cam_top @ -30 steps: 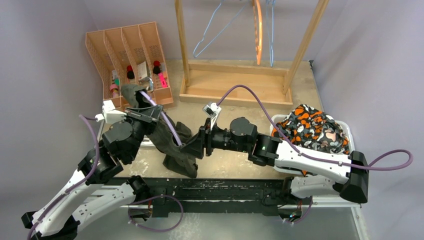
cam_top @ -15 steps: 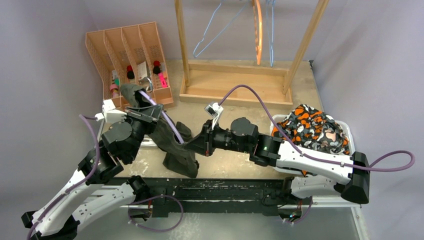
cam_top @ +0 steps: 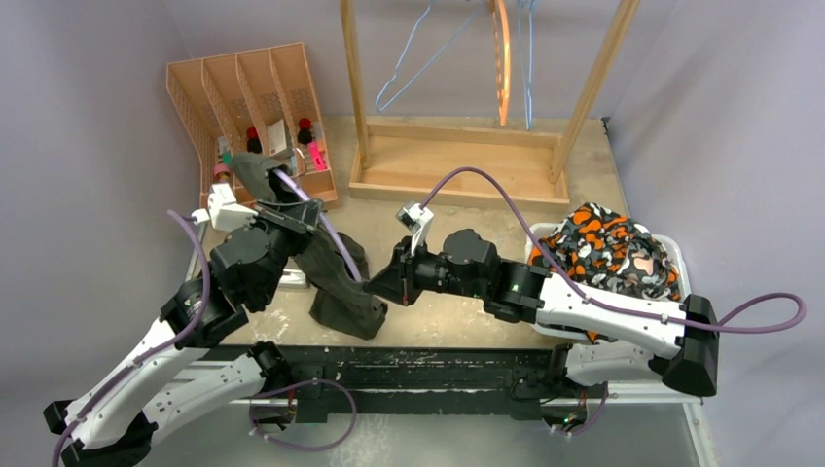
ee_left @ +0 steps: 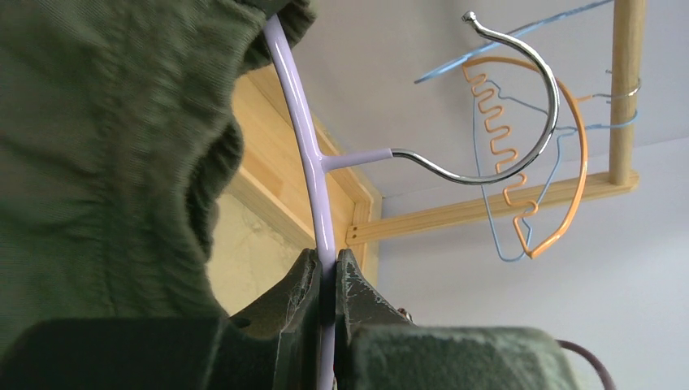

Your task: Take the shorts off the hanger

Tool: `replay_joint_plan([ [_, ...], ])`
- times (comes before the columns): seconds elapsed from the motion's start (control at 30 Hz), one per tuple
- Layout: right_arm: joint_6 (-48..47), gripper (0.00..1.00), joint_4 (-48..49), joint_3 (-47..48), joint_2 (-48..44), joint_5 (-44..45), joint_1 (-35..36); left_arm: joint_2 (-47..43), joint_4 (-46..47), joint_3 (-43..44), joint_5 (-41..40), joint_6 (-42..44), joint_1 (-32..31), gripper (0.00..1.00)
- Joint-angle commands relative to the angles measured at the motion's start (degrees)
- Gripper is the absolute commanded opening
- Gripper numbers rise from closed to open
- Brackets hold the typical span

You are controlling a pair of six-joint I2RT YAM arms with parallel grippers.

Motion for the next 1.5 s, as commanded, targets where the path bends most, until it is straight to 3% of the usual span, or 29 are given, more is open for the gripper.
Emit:
replay_joint_plan([
  [0.0, -2.5, 0.0, -7.0, -2.0, -0.5, -5.1, 0.5, -1.0, 8.8, 5.8, -7.2, 4.1, 0.6, 0.0],
  [0.43, -2.4, 0.0, -10.9, 0.2, -0.1, 1.2, 0.5, 0.0, 9.2, 6.4, -5.0, 1.6, 0.6, 0.0],
  [0.63, -2.6, 0.0, -8.1, -2.1, 1.9, -3.0, 0.5, 0.0, 8.7, 5.9, -4.9, -0.8, 0.6, 0.0],
  [0.8, 3.1, 0.0, -16.5, -2.8, 2.0, 9.6, 0.5, -0.1, 10.1, 4.8, -1.7, -2.8, 0.6, 0.0],
  [0.97, 4.7, 0.0, -15.2, -5.4, -3.3, 17.5, 0.4, -0.8, 13.2, 2.5, 0.8, -5.5, 0.6, 0.0],
  [1.17, 3.2, 0.0, -14.8, -7.4, -4.8, 17.5, 0.4, 0.3, 15.0, 1.6, 2.4, -7.6, 0.6, 0.0],
  [1.33, -0.5, 0.0, -8.0, -9.9, -3.1, 5.2, 0.4, 2.5, 16.6, 2.9, 1.9, -6.5, 0.6, 0.0],
  [1.47, -1.0, 0.0, -8.6, -10.6, -1.4, 1.4, 0.4, 2.8, 16.5, 4.7, -0.3, -4.9, 0.6, 0.0],
])
